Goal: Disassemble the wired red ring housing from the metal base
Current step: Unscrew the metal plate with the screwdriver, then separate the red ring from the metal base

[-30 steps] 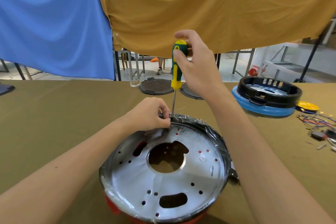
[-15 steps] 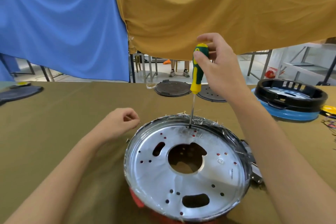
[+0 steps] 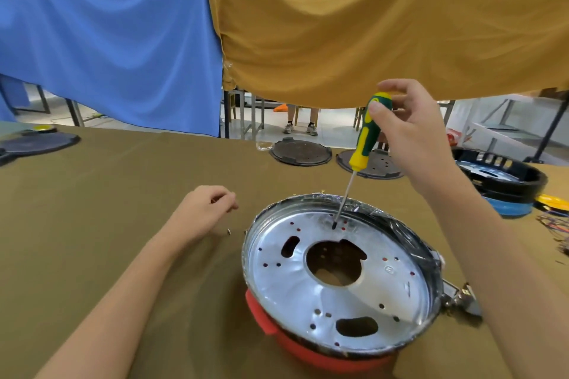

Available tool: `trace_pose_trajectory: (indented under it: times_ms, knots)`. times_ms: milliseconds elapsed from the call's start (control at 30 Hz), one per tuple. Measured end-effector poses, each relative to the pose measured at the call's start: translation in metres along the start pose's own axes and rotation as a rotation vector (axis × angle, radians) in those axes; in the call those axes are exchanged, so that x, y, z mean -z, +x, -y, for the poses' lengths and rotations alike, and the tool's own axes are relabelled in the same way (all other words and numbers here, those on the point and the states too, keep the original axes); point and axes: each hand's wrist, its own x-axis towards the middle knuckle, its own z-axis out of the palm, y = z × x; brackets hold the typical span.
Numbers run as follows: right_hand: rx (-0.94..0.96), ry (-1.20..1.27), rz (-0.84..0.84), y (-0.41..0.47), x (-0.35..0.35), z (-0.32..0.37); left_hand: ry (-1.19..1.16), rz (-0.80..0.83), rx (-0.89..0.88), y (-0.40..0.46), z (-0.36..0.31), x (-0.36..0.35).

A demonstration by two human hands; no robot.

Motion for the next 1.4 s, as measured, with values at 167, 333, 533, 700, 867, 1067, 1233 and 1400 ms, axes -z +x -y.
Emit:
trace_pose_trajectory:
  times_ms: [167,333,533,700,867,1067,1233,1400]
  knots:
    - [-0.101,0.025,-0.062,-0.021,0.022,-0.007,-0.046,0.385,0.145,-0.015,-0.026,-0.003]
    - [-0.313,0.193,-0.219,-0.037,0.046,-0.024,-0.12,0.481,0.069,-0.02,-0.037,-0.006]
    - [-0.581,0.528,-0.417,-0.044,0.076,-0.035,-0.246,0.246,0.073,-0.019,-0.025,0.009]
    - [-0.699,0.749,-0.479,-0.061,0.088,-0.046,-0.259,0.053,0.205,-0.012,0.0,0.016]
    - [-0.782,0.666,-0.532,-0.088,0.087,-0.065,-0.219,-0.086,0.349,-0.005,0.029,0.022]
    - [-0.636,0.189,-0.445,-0.115,0.081,-0.076,-0.184,-0.195,0.444,0.001,0.048,0.024]
    - [-0.28,-0.467,-0.165,-0.13,0.077,-0.073,-0.191,-0.225,0.47,-0.004,0.055,0.025]
    - [-0.258,-0.788,0.141,-0.141,0.065,-0.072,-0.049,-0.275,0.502,-0.029,0.059,0.036]
